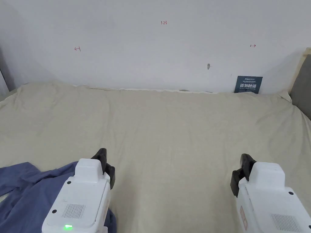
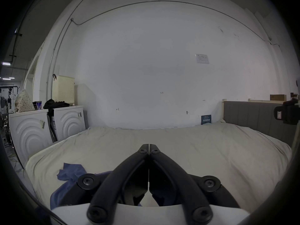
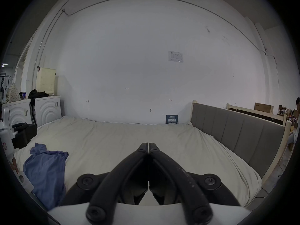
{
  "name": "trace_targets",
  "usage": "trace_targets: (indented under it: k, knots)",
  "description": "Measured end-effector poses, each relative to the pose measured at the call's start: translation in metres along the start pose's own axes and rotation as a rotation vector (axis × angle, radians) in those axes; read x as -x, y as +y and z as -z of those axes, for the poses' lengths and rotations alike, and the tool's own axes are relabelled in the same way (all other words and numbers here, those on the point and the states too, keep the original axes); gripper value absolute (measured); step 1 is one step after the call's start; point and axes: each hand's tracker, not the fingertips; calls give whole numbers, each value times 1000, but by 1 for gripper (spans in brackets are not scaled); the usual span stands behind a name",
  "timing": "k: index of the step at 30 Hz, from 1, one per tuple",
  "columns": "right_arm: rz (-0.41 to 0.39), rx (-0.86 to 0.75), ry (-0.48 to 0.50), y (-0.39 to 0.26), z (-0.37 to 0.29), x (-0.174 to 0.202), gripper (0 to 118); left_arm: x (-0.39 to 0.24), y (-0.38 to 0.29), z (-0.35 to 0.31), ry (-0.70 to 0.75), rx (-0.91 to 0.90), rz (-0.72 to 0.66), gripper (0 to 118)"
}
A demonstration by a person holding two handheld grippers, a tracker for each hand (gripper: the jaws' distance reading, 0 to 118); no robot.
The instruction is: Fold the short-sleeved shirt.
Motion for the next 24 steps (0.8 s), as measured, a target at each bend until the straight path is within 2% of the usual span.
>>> trace_targets:
  k: [6,10,24]
  knots:
    - [-8,1,12,3,4,5,1,9,0,1,46,0,-15,0]
    - [-6,-2,67,7,12,23,1,34,1,-4,106,-4,-22,0]
    - [-50,-51,435,24,29,174,1,174,-7,-75,447,44,38,0]
